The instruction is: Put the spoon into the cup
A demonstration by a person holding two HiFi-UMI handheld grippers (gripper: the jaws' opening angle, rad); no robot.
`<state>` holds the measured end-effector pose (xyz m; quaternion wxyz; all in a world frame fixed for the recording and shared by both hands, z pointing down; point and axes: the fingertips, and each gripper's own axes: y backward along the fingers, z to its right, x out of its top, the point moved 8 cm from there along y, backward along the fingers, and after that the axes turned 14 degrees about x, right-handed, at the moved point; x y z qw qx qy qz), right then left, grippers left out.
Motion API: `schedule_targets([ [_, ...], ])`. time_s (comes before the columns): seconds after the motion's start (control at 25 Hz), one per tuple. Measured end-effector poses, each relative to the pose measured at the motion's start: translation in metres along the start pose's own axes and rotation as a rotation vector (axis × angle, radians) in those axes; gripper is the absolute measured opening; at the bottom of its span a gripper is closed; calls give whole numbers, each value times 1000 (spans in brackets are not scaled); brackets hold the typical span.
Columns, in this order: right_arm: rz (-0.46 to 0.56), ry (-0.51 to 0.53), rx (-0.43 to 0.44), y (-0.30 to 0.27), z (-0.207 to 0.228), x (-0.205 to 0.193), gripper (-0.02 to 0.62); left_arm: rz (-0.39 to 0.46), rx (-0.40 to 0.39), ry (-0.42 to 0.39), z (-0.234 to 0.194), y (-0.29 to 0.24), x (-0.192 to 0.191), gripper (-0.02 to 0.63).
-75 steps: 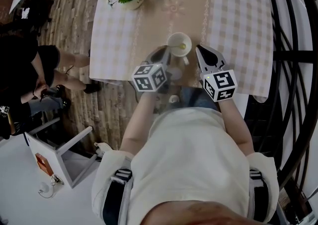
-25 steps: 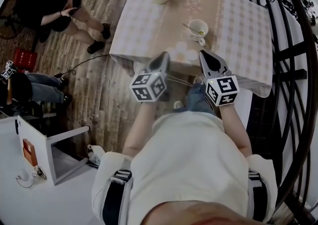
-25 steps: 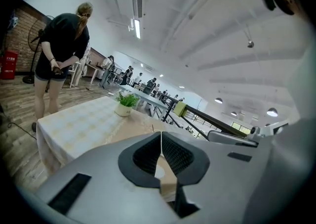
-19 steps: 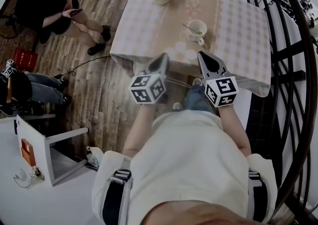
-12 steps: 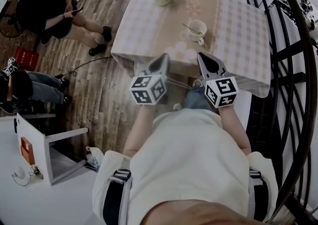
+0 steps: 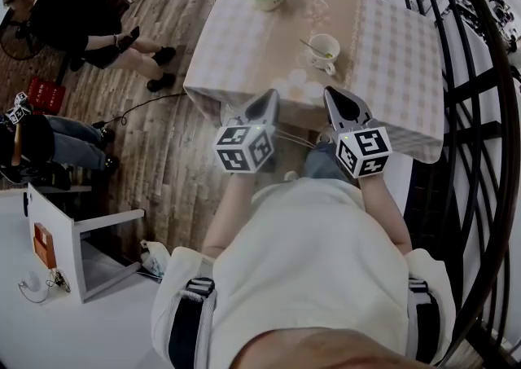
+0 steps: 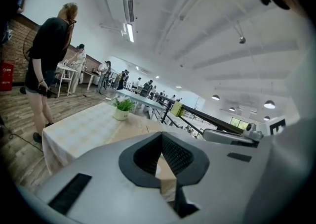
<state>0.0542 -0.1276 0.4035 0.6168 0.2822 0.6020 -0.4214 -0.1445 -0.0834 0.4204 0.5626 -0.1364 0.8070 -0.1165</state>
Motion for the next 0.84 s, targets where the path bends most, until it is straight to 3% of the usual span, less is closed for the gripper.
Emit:
schedule_targets([
  [0.84, 5, 12, 5, 1, 9, 10, 0, 2, 1, 11, 7, -4, 4, 3],
])
